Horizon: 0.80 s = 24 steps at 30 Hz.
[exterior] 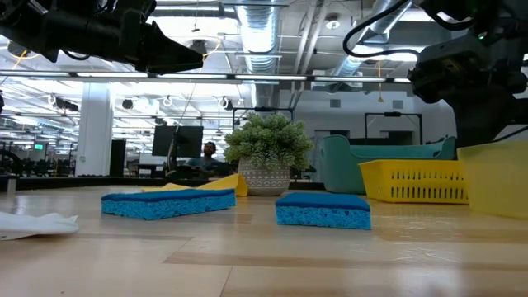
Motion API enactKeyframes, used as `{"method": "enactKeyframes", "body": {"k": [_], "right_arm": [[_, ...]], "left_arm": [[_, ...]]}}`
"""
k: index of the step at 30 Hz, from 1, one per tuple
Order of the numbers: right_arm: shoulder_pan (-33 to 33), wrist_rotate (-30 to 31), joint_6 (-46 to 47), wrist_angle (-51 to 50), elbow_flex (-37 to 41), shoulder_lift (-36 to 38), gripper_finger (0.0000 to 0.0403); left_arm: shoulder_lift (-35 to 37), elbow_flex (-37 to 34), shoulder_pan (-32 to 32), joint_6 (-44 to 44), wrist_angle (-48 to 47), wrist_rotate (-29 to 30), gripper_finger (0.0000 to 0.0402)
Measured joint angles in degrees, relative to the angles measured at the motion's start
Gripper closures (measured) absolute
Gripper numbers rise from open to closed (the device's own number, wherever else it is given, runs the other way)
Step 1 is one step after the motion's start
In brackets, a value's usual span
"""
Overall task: Pick & Place Kitchen Items
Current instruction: Put the yellow towel into the green bin
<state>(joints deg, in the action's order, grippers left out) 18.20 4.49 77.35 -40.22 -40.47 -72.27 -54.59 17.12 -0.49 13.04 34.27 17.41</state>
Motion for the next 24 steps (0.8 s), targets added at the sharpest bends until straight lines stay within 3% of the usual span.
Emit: {"method": "enactKeyframes", "body": {"k": [19, 24], "right_arm": [[0.91, -2.76, 0.18, -2.23, 0.00, 2.20, 0.0403], [2.53, 2.31, -0.28, -2.18, 0.00, 8.28, 0.0403]], "left_arm": [[0.00, 0.00, 0.00, -0.02, -0.01, -2.47, 0.0142], [0.00, 0.00, 0.00, -0.02, -0.01, -2.64, 0.0142]]}}
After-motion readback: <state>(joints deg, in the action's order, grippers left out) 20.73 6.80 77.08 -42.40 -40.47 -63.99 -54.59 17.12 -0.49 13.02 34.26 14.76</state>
